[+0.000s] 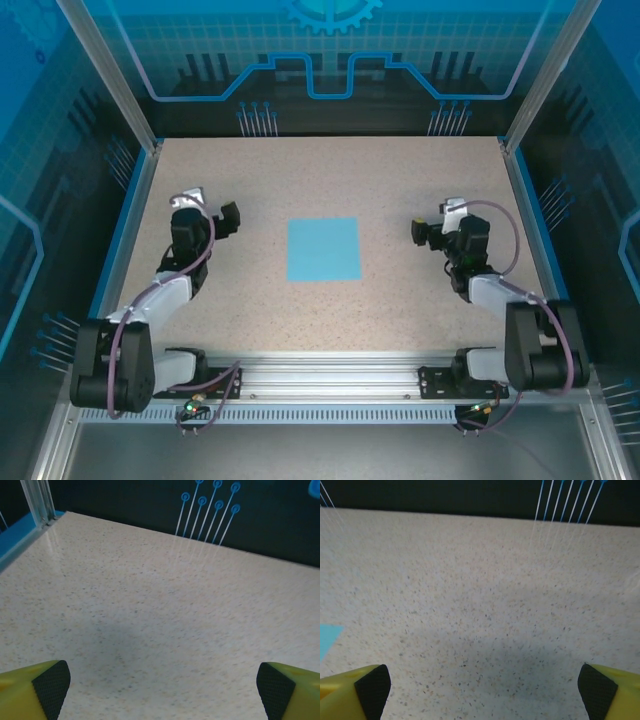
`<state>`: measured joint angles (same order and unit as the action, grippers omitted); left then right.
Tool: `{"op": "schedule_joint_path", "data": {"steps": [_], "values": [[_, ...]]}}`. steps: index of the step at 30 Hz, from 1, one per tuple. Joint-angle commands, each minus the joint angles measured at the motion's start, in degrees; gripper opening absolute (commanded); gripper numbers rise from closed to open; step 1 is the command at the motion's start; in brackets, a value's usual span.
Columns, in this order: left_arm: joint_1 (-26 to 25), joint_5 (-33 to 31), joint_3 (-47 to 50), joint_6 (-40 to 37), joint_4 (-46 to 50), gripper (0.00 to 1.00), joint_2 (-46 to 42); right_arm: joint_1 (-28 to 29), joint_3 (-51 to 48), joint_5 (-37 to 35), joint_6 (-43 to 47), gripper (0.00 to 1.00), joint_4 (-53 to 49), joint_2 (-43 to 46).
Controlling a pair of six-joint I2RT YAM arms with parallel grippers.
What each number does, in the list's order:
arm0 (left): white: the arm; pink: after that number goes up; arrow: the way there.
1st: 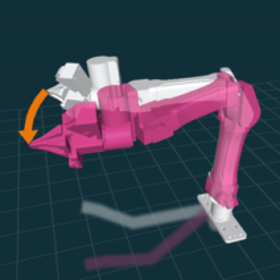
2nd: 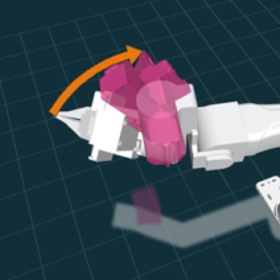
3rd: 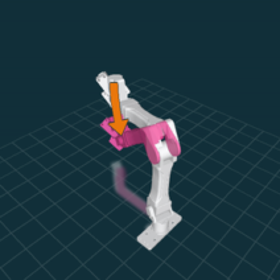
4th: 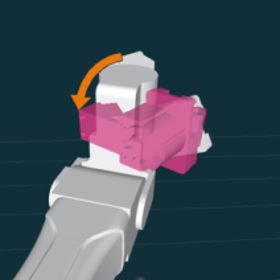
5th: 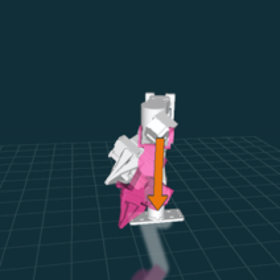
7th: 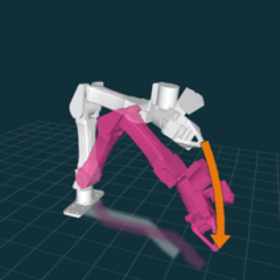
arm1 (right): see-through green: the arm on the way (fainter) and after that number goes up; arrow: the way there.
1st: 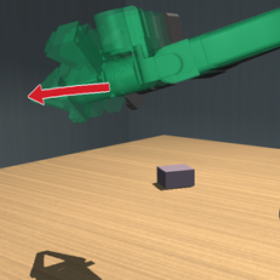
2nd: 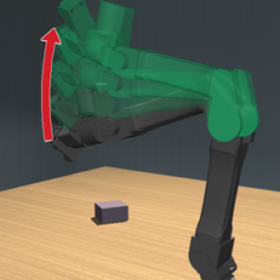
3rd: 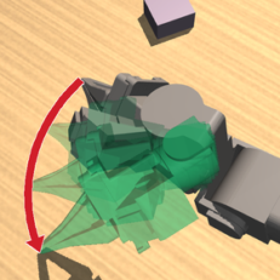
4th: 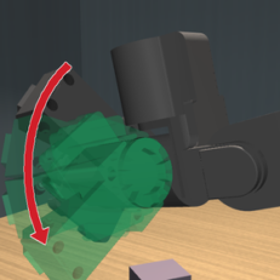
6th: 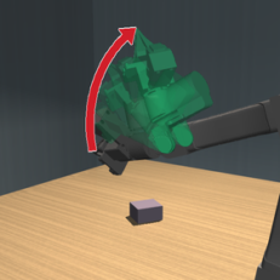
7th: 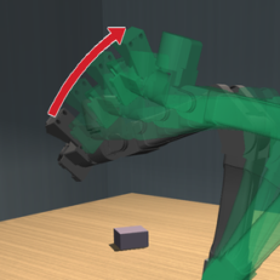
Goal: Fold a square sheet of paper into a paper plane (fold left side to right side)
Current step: Move the square sheet of paper to the center of the table.
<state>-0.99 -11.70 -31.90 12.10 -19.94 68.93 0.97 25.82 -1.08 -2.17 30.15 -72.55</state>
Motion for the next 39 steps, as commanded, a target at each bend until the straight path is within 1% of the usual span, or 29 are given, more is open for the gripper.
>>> {"op": "schedule_joint_path", "data": {"steps": [1, 3, 5, 8, 10, 12, 15, 18, 20, 22, 25, 30, 33, 39], "values": [[-0.41, 6.65, -6.42, 11.84, 17.57, 0.99, -0.96, 0.35, 5.67, -0.49, -3.41, 1.00, -13.61, 6.59], [-0.54, 11.67, -8.25, 14.25, 20.65, 0.99, -0.66, 1.66, 8.28, 0.50, -5.58, 1.00, -20.81, 8.89], [-0.67, 16.03, -8.92, 16.32, 22.33, 0.99, -0.85, 4.09, 9.96, 1.49, -7.89, 1.00, -25.83, 10.36], [-1.73, 19.87, -8.89, 18.64, 24.68, 0.99, -1.02, 9.86, 11.26, 1.57, -10.35, 1.00, -30.01, 11.21], [-3.00, 21.55, -8.21, 19.80, 25.03, 0.99, -0.90, 15.17, 11.82, 0.28, -10.72, 1.00, -31.34, 10.35], [-4.69, 22.83, -7.69, 21.04, 24.76, 0.99, -0.17, 20.78, 13.32, -2.30, -11.97, 1.00, -33.47, 7.66], [-7.14, 23.13, -7.87, 21.64, 24.30, 0.99, 1.55, 27.30, 16.73, -3.82, -14.02, 1.00, -35.78, 1.20], [-8.80, 23.62, -8.08, 22.90, 23.05, 0.99, 3.76, 32.57, 20.92, -4.97, -13.79, 0.93, -36.67, -6.56], [-9.35, 24.00, -8.09, 23.97, 22.14, 0.99, 4.90, 35.08, 25.04, -7.33, -13.40, 0.91, -39.17, -12.18], [-9.79, 24.12, -7.92, 24.70, 21.29, 0.99, 5.72, 36.61, 29.90, -7.88, -13.43, 0.88, -40.81, -17.18], [-9.99, 23.49, -8.09, 25.49, 21.62, 0.99, 6.43, 38.32, 34.90, -8.09, -12.78, 0.87, -41.08, -24.01], [-10.08, 22.71, -7.72, 26.57, 22.38, 0.99, 6.31, 39.75, 44.33, -8.57, -11.75, 0.80, -45.18, -34.77], [-10.11, 22.13, -7.74, 26.65, 23.10, 0.99, 5.96, 39.96, 47.65, -9.16, -11.71, 0.75, -46.48, -38.89], [-10.14, 21.72, -8.11, 26.66, 24.14, 0.99, 6.05, 40.34, 50.70, -9.78, -12.06, 0.73, -48.89, -44.49]]}}
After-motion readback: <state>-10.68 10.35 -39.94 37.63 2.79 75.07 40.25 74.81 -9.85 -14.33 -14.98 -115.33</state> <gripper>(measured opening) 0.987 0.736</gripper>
